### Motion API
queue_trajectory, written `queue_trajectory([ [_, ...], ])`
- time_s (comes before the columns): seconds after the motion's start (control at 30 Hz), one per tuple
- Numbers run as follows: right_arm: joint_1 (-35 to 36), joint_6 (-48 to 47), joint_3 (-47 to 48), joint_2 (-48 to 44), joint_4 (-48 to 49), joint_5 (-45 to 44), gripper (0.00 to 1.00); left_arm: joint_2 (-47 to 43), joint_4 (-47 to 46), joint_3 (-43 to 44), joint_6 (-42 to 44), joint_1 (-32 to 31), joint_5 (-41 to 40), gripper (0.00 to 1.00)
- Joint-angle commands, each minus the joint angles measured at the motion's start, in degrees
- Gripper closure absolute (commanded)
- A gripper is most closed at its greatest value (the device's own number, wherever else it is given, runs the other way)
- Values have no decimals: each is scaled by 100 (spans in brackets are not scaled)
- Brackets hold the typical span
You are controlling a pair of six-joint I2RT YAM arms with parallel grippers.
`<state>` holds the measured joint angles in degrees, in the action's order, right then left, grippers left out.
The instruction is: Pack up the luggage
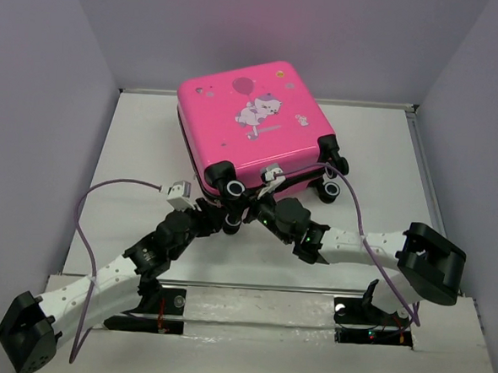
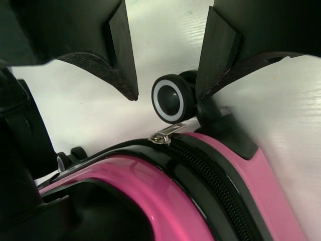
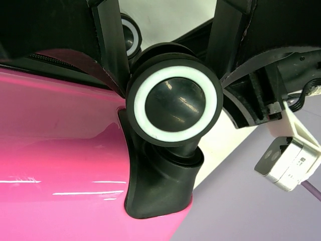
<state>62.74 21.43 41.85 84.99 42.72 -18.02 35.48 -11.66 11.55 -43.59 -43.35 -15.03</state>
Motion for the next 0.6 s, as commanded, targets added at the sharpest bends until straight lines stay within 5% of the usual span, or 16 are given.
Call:
queue_trajectory([
  [0.0, -210, 45, 447, -114, 791, -325, 93, 441, -679, 427, 457, -243, -869, 39],
  [0.27, -210, 124, 430, -88, 843, -123, 93, 775, -987, 655, 800, -419, -1424, 39],
  [0.57, -210, 283, 359, -18, 949, 246, 93, 1408, -1769, 717, 940, -595, -1977, 51],
])
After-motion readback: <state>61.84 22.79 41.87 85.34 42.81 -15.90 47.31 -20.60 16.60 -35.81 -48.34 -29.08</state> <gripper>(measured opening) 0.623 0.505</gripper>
